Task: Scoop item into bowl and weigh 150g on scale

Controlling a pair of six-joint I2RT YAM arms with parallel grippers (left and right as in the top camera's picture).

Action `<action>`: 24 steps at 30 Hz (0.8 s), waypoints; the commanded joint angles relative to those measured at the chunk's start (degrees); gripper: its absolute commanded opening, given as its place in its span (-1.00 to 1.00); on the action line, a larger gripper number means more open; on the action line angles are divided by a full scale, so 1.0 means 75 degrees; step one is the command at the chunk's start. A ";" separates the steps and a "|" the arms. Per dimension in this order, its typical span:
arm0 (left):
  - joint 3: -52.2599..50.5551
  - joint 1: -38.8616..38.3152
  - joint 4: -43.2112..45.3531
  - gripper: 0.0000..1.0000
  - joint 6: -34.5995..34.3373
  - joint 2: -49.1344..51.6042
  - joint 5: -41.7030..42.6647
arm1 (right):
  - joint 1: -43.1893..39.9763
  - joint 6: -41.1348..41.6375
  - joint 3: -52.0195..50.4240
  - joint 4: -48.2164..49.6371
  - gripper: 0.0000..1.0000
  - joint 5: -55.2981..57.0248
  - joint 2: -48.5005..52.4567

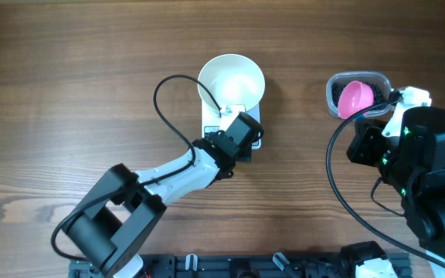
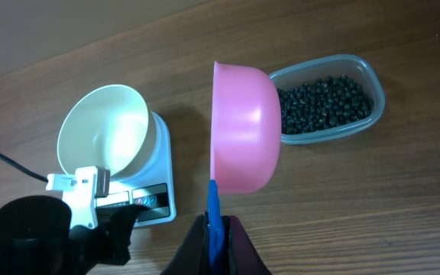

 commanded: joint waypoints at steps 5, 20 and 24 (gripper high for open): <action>-0.0111 -0.0294 -0.0906 -0.92 0.0061 -0.1749 0.0460 | -0.0023 0.0117 0.0163 0.0114 -0.91 -0.0035 0.0026; -0.0111 0.1402 -0.2818 0.99 0.0064 -0.5266 -0.0842 | -0.0023 0.0114 0.0163 0.0676 -0.92 0.0338 0.1649; -0.0111 0.1827 -0.3477 1.00 0.0064 -0.5435 -0.0839 | -0.0023 0.0117 0.0163 0.0842 -0.91 0.0102 0.2011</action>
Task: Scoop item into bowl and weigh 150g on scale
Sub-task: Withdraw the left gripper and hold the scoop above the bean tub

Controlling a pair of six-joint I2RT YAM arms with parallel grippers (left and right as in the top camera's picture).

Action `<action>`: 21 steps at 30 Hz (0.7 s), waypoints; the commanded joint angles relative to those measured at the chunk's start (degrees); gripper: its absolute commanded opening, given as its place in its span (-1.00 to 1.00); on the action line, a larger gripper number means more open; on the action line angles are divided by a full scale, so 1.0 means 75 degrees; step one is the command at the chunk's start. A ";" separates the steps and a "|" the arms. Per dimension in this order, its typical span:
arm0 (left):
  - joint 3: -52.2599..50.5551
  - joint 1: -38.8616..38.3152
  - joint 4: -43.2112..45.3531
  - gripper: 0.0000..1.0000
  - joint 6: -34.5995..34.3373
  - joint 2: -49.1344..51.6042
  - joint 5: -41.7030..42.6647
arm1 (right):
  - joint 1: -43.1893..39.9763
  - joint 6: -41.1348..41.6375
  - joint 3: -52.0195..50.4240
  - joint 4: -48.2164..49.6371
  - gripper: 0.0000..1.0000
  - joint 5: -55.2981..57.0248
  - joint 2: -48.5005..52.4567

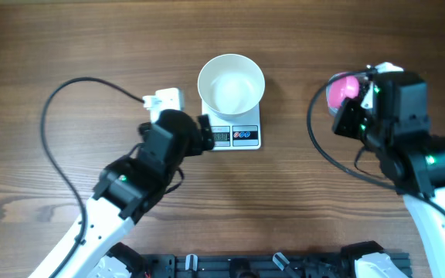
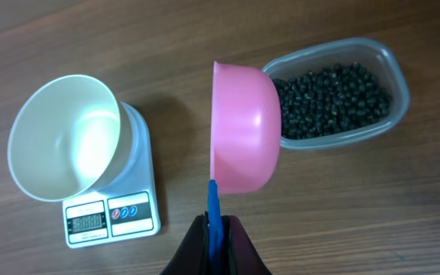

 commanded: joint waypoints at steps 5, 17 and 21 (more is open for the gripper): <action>-0.0029 0.0443 -0.0871 1.00 0.0087 0.0015 -0.0239 | -0.0023 0.0160 0.0160 0.0318 -0.91 -0.0181 0.0519; 0.1329 0.2649 -0.1402 1.00 0.4753 0.0055 0.3824 | -0.0047 0.0224 0.0160 0.1154 -0.91 0.0402 0.0871; 0.1877 0.3666 -0.1988 1.00 0.6065 0.0099 0.5001 | -0.0055 0.0090 0.0160 0.1244 -0.91 0.0446 0.1055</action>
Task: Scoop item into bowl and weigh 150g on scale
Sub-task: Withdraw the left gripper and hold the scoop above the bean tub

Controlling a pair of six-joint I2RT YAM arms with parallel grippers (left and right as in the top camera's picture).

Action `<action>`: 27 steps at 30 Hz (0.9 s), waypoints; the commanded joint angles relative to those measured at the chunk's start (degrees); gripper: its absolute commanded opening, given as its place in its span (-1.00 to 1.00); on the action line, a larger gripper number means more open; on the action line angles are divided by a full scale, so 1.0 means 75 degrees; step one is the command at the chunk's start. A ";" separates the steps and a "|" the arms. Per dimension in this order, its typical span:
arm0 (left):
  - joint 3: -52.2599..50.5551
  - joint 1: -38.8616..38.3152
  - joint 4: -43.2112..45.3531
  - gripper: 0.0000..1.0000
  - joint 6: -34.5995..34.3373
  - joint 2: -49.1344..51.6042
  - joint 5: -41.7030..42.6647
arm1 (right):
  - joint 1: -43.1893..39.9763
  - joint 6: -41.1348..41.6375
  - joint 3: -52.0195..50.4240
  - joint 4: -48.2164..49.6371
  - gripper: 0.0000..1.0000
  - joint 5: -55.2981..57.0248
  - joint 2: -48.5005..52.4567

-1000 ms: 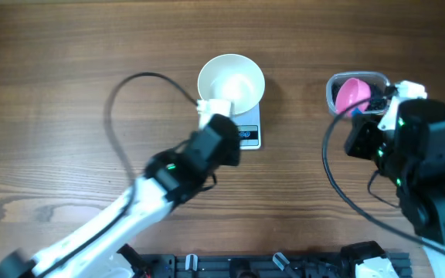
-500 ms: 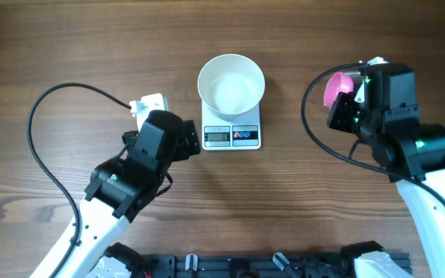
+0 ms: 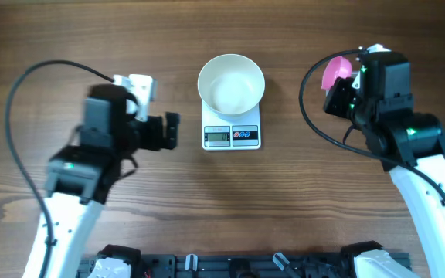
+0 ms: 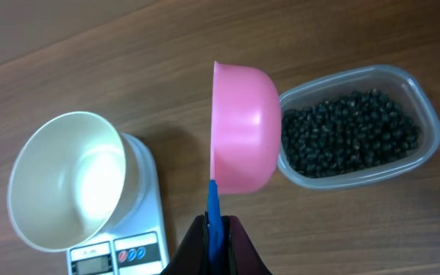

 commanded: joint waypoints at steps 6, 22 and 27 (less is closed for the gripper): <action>0.1606 0.0962 -0.2113 1.00 0.3748 0.0236 0.2282 | -0.0055 -0.0160 0.0160 0.0460 -0.92 0.0294 0.0300; 0.3625 0.1084 -0.4890 1.00 0.5520 0.0603 0.2690 | -0.0052 -0.0207 0.0160 0.0434 -0.91 -0.0070 0.0297; 0.4759 0.1084 -0.5910 1.00 0.6202 0.1553 0.2369 | -0.0052 -0.0772 0.0160 0.0251 -0.91 -0.0717 0.0294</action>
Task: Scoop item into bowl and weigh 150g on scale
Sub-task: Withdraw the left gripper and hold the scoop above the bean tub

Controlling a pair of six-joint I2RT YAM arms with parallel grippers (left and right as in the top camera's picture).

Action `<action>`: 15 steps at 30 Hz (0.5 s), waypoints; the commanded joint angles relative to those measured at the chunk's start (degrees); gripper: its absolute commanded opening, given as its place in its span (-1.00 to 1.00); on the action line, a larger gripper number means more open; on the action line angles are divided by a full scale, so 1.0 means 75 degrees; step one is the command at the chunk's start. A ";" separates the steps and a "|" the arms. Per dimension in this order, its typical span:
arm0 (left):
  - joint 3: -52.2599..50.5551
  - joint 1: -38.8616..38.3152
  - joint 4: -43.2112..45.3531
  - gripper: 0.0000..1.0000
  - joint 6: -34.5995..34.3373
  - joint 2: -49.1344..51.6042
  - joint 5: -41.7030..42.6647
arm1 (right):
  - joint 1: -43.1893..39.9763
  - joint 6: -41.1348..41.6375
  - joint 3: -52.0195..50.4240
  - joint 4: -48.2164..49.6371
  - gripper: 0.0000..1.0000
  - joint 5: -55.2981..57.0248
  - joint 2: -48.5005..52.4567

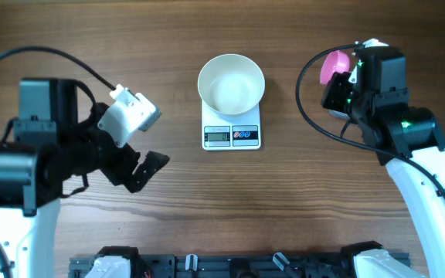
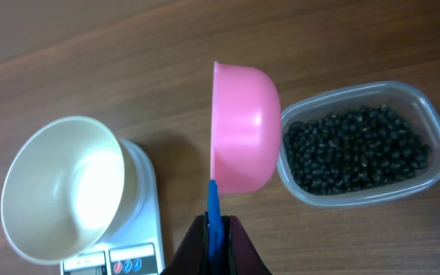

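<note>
A white bowl (image 1: 231, 83) stands on the small white scale (image 1: 231, 134) at the table's middle back. My right gripper (image 2: 214, 221) is shut on the blue handle (image 2: 213, 200) of a pink scoop (image 2: 243, 126). The scoop is held on edge in the air, just left of a clear tub of black beans (image 2: 361, 145). From overhead the scoop (image 1: 335, 66) shows beside the right wrist and the tub is mostly hidden under the arm. My left gripper (image 1: 147, 166) hangs well left of the scale with nothing in it; its jaws are unclear.
Bare wooden tabletop (image 1: 230, 208) surrounds the scale. Black cables loop from both arms over the table's left and right sides. The arm bases sit along the front edge (image 1: 230, 266).
My left arm has drawn back from beside the scale to lower left, its gripper now tilted. The right gripper with the scoop shifted slightly; the tub now sits further right in its view.
At first my left gripper rested on the scale's front by the display. It then stood just left of the scale, later further left, and now far off. My right gripper stayed shut on the pink scoop beside the bean tub throughout.
</note>
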 commanded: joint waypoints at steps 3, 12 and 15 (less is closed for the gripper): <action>0.0498 0.0050 -0.0236 1.00 0.1180 0.0947 0.0201 | -0.0038 -0.0449 0.0160 -0.0379 -0.91 -0.0781 0.0032; 0.0498 0.0052 -0.0090 1.00 0.1504 0.1192 0.0408 | -0.0041 -0.1023 0.0160 -0.0851 -0.91 -0.0909 -0.0003; 0.0498 0.0050 -0.0157 1.00 0.1358 0.1192 0.0420 | -0.0041 -0.1055 0.0160 -0.0810 -0.91 -0.0909 -0.0003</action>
